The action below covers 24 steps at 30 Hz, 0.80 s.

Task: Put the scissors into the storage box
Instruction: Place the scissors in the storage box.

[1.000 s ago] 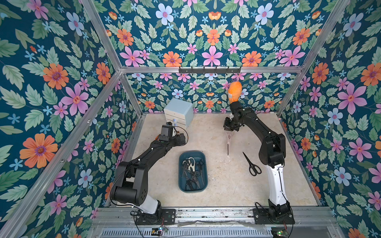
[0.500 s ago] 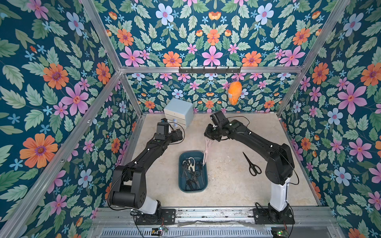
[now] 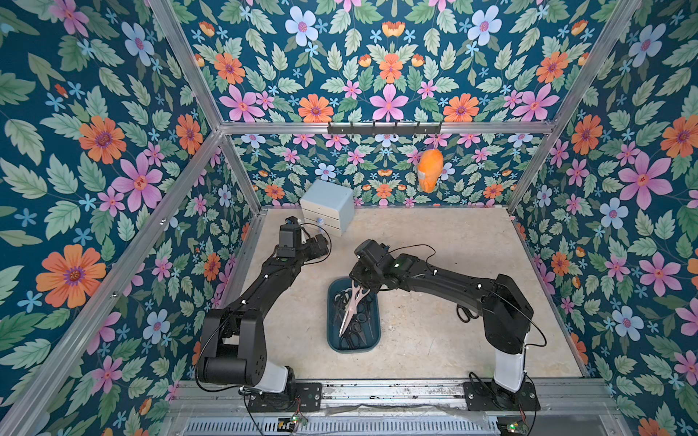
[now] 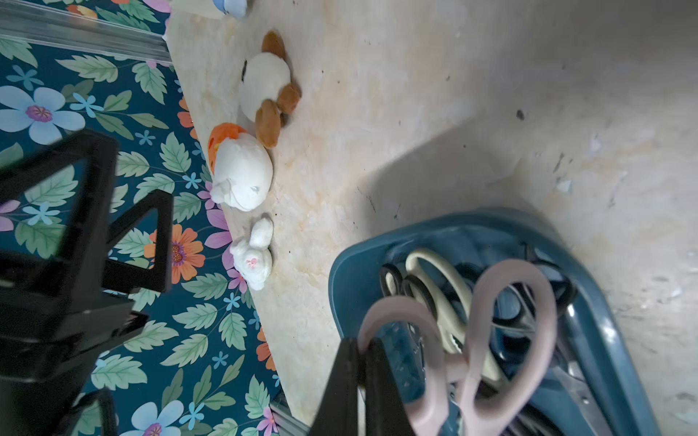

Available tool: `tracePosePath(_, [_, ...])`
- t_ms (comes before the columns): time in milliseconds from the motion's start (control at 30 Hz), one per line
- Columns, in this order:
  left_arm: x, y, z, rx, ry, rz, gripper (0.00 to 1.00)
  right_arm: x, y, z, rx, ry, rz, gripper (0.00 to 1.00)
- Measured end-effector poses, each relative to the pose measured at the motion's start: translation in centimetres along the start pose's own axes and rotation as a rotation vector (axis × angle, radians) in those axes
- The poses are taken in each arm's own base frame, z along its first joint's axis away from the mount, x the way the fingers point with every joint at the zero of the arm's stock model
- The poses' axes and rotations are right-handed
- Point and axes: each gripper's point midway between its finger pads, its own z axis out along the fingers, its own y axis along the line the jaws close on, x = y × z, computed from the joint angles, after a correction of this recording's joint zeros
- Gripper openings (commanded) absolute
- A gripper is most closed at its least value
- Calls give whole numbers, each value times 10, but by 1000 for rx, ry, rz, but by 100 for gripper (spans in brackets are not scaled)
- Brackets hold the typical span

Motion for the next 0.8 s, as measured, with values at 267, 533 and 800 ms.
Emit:
tracePosePath(267, [-3,2,-1,3,-6,-20,99,22,-27,31,50,70,110,0])
tracePosePath(533, [-3,4,-1,4,-6,-24,99,31,-40,39,78,107,190,8])
tracePosePath(800, [-3,4,-1,6,-5,-27,99,23,-20,28,51,74,152,23])
